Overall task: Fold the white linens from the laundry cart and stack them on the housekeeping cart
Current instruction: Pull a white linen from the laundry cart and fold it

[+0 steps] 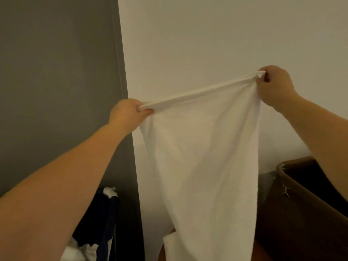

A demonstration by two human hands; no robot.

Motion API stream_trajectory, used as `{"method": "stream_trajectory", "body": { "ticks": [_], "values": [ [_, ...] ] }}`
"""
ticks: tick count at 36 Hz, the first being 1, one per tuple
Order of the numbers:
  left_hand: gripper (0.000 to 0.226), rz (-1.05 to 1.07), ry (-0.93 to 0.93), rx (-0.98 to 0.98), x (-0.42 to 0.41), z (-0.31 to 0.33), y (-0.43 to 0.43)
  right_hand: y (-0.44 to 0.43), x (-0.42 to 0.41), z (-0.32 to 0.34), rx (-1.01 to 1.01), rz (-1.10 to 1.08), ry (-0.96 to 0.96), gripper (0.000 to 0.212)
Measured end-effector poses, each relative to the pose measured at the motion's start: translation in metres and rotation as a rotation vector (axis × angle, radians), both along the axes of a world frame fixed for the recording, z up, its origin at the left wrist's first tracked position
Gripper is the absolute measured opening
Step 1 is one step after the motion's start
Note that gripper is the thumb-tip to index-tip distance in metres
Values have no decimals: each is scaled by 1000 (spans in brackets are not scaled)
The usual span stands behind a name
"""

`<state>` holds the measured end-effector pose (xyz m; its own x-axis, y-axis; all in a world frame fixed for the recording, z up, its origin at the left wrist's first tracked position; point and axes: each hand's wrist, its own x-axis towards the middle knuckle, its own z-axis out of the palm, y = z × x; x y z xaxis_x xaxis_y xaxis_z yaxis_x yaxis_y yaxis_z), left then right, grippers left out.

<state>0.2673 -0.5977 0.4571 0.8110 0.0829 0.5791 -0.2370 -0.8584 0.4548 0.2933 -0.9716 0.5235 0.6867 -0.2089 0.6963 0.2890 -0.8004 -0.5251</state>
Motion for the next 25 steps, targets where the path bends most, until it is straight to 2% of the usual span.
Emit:
{"method": "stream_trajectory", "body": {
  "ticks": [2, 5, 6, 9, 13, 16, 20, 23, 25],
  "values": [
    [27, 43, -82, 14, -6, 23, -7, -9, -3, -4, -11, -36, 22, 27],
    [35, 181, -90, 249, -15, 47, -14, -19, -10, -13, -46, -41, 53, 27],
    [36, 220, -121, 258, -19, 53, -17, -22, -12, -15, -37, -38, 24, 27],
    [33, 198, -176, 89, -29, 63, -29, -24, -20, -17, 66, -23, -43, 26],
    [18, 164, -44, -111, -47, 70, -44, -30, -26, -18, -7, 3, 74, 23],
    [11, 138, -28, -366, -64, 74, -55, -34, -34, -17, 49, 48, 94, 17],
    [7, 113, -77, -589, -84, 75, -75, -42, -48, -14, 336, 238, 175, 21],
    [15, 121, -135, -633, -99, 76, -92, -49, -57, -7, 629, 407, 223, 20],
    [17, 145, -162, -616, -109, 77, -105, -57, -62, -3, 735, 485, 249, 22]
  ]
}}
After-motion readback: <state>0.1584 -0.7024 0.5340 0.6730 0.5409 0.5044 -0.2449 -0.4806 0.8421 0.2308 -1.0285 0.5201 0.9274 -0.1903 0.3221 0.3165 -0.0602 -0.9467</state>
